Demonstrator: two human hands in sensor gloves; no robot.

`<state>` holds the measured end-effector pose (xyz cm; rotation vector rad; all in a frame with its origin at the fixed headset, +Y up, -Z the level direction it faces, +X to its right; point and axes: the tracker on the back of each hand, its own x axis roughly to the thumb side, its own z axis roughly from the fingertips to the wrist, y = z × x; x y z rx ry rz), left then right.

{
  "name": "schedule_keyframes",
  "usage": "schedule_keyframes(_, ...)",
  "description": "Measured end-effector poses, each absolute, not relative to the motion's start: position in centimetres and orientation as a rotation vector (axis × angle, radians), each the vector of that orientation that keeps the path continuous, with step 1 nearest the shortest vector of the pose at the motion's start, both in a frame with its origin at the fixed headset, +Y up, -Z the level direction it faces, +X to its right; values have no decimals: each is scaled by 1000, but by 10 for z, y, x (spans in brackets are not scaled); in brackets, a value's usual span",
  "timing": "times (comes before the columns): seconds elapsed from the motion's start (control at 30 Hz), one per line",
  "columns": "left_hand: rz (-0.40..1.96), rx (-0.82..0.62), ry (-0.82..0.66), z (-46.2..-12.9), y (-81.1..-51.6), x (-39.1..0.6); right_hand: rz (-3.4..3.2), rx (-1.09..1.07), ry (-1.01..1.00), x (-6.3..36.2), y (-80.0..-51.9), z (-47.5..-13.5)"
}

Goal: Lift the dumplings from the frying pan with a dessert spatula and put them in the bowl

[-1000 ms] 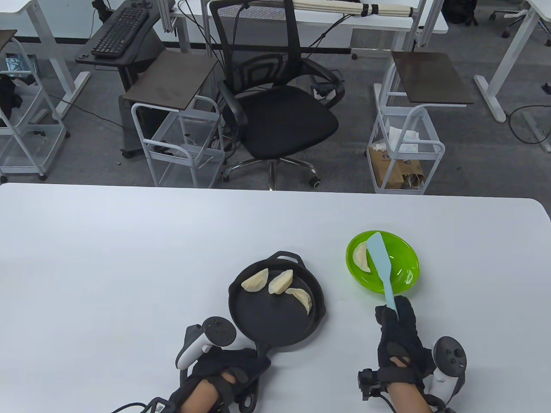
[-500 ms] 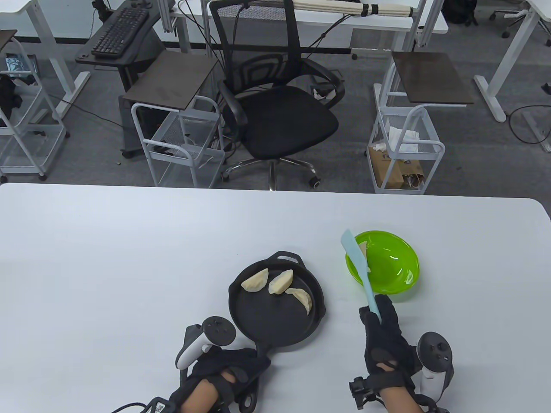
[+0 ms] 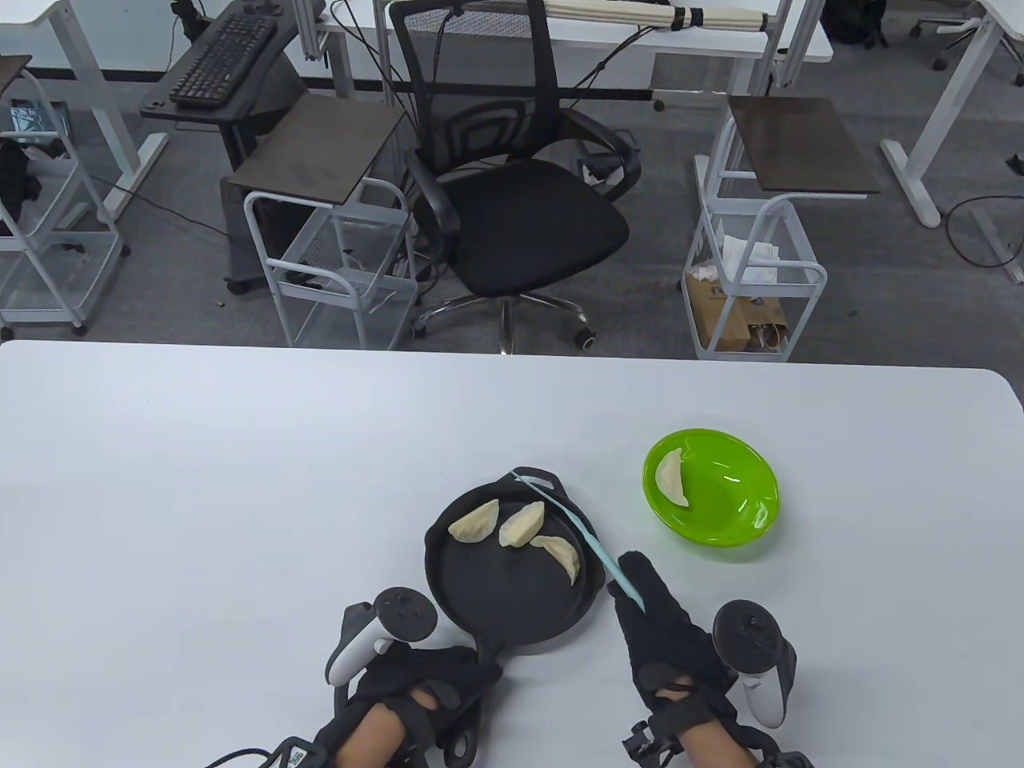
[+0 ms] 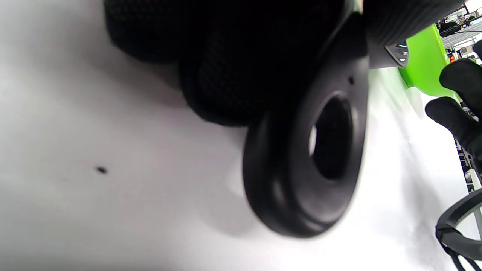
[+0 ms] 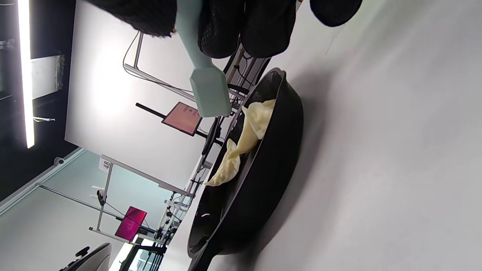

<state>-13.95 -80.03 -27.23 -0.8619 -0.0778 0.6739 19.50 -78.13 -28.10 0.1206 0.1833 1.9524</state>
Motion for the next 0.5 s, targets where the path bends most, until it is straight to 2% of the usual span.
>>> schedule_keyframes(0.5, 670, -874, -86, -275, -801, -141, 2020, 214, 319, 177, -782, -288)
